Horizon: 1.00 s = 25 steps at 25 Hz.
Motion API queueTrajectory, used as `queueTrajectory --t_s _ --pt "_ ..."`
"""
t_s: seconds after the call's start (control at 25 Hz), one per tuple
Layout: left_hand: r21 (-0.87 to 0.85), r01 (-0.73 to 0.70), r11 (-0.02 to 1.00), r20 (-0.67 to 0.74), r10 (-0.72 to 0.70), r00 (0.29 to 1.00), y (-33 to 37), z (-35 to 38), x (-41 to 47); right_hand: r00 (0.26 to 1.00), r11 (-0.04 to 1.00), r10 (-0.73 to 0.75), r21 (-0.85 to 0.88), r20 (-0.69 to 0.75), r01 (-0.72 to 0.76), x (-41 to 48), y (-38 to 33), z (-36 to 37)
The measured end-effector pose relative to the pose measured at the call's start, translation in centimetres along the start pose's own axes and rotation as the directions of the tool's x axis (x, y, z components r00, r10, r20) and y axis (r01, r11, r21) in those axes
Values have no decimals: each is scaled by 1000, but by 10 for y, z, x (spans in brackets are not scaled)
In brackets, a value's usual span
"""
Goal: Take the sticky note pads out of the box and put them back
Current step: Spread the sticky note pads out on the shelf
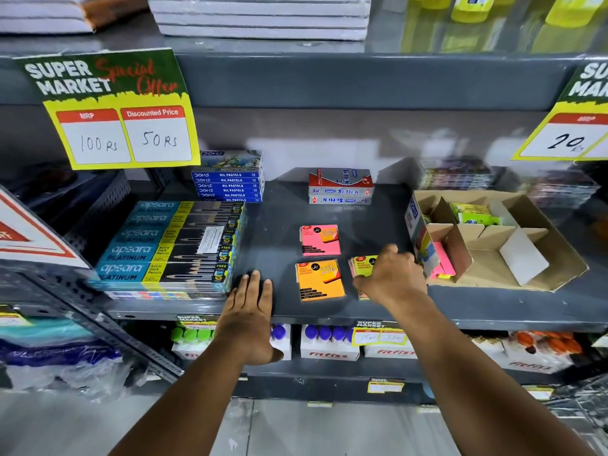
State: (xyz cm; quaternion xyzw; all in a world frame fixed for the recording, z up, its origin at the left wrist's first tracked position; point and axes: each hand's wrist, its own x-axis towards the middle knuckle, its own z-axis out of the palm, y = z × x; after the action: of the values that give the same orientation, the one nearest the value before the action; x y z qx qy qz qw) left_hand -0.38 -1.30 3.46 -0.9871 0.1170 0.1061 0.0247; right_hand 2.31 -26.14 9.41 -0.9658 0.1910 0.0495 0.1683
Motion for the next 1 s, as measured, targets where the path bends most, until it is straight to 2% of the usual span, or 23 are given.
queueTrajectory --t_s 0.32,0.56,0.88,1.0 --pt "-9 -1 1000 -35 1 999 0 -1 -1 999 997 -20 71 -45 23 61 -27 -32" --pt "-37 9 999 -17 -10 1000 0 -3 -1 1000 992 11 126 -16 -9 90 -35 -5" --pt "-40 11 999 -26 -12 1000 1 -3 -2 1000 1000 6 26 -2 -6 83 -37 -10" --pt "-24 -4 1000 -28 4 1000 0 -4 -3 997 997 -76 -7 -11 76 59 -30 -23"
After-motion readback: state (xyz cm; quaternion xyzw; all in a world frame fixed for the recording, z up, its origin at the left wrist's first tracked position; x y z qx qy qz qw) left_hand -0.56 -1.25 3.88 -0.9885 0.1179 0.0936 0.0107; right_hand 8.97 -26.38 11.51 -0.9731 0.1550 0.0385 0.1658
